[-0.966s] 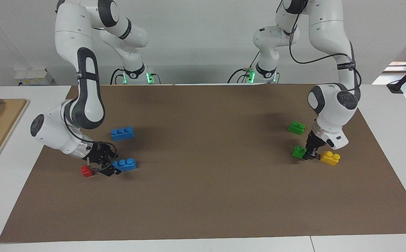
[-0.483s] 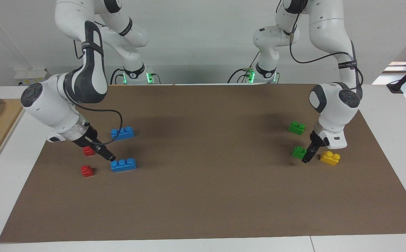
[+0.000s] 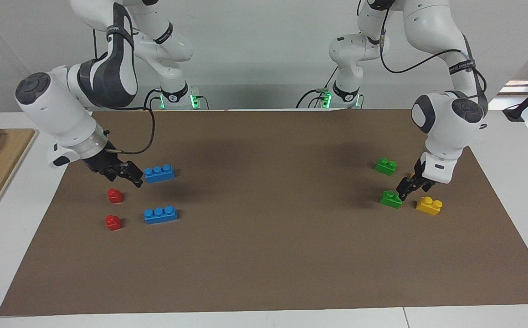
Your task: Remove green block with left arm and hold with right
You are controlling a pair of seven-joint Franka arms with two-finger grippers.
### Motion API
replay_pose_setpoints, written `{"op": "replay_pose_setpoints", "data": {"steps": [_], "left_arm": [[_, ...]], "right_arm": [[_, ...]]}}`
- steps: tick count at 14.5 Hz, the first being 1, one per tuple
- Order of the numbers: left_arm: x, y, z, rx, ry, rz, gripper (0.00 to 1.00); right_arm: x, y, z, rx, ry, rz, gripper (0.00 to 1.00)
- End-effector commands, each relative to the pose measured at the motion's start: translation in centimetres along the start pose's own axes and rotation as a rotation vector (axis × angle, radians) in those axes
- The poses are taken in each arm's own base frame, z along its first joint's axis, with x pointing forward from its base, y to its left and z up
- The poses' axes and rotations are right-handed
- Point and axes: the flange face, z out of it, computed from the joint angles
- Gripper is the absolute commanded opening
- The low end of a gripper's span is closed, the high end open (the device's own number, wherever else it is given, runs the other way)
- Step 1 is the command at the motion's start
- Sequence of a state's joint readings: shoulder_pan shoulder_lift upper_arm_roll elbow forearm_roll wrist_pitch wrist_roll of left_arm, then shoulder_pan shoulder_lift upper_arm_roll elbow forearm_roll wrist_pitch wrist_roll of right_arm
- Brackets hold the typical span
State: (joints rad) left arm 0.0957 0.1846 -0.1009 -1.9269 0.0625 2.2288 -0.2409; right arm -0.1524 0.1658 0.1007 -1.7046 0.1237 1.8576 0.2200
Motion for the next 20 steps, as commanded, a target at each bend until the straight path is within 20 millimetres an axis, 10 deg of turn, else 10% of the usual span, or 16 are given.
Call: {"op": "replay_pose_setpoints", "data": {"steps": [1,4,11,20], "left_arm": [[-1.8,1.0,-3.9,0.036,-0.028,0.088,1.0],[-1.7,1.2,-8.2,0.049,-0.064,0.156,1.0],[-4.6,1.7,-16.8,0.018,-0.074,0.175,1.0],[-5.5,1.7,-18.7,-0.005,-0.085,0.154,1.0]], "right_arm": [[-1.8,0.0,-1.6,-0.03,0.007,-0.076,1.0],[-2.1,0.3,-3.7,-0.079,0.019,-0.37,1.0],[-7.5,-0.5,-8.7,-0.087,-0.012,-0.325,1.0],[-6.4,-2.2,-9.7,-0.085,0.051,-0.335,1.0]]}}
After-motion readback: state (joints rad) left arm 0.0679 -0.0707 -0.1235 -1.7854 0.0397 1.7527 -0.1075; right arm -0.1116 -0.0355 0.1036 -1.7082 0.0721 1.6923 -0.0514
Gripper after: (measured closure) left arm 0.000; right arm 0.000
